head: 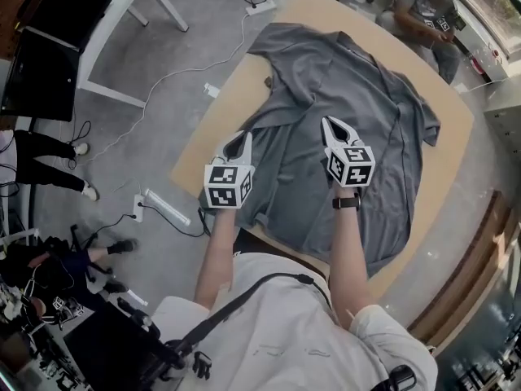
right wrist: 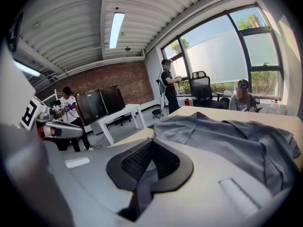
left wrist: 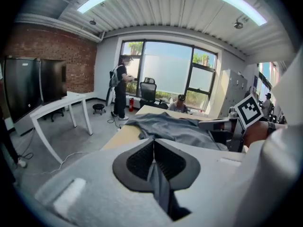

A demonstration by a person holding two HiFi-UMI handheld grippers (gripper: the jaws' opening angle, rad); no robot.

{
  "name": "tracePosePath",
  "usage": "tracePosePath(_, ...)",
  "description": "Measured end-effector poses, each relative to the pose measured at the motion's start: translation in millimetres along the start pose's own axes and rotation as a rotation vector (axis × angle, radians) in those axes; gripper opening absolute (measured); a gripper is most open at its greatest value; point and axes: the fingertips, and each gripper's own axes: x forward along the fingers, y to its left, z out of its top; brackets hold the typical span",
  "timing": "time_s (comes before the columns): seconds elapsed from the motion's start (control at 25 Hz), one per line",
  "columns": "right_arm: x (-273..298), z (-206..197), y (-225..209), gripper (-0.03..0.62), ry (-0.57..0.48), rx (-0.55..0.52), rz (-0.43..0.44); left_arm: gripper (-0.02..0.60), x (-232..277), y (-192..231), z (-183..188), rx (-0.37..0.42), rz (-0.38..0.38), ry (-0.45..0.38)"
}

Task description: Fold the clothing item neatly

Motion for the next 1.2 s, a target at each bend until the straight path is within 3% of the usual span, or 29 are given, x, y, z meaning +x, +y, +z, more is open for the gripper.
tracePosePath(0.08, 16, -13, -13, 0.006, 0.032, -0.008, -0.013, 0.072, -2, 20, -32, -0.026, 0.037, 0.073)
tracePosePath(0.16, 34, -16, -30, 0.006, 0.052, -0.010, -0.031, 0.080, -4, 37, -56, -0.034, 0.068, 0.129)
tracePosePath(0.36, 98, 4, -88, 0.101, 0.096, -0.029, -0.082, 0.127, -13, 67, -98, -0.037, 0.097, 0.216)
tracePosePath(0.6, 183, -14, -143, 0.158, 0.252, -0.099, -0.123, 0.140, -30, 83, -151, -0.041, 0.099, 0.340)
tracePosePath(0.8, 206, -18, -166, 0.158, 0.284, -0.063, -0.137, 0.140, -62, 85, -184, -0.067, 0.108, 0.409)
tracePosePath(0.96, 217, -14, -173, 0.141, 0.292, -0.068, -0.165, 0.147, -91, 66, -202, -0.101, 0.033, 0.447)
tracePosePath(1.2, 220, -12, -174, 0.130, 0.294, -0.095, -0.193, 0.147, -105, 50, -259, -0.001, 0.020, 0.594)
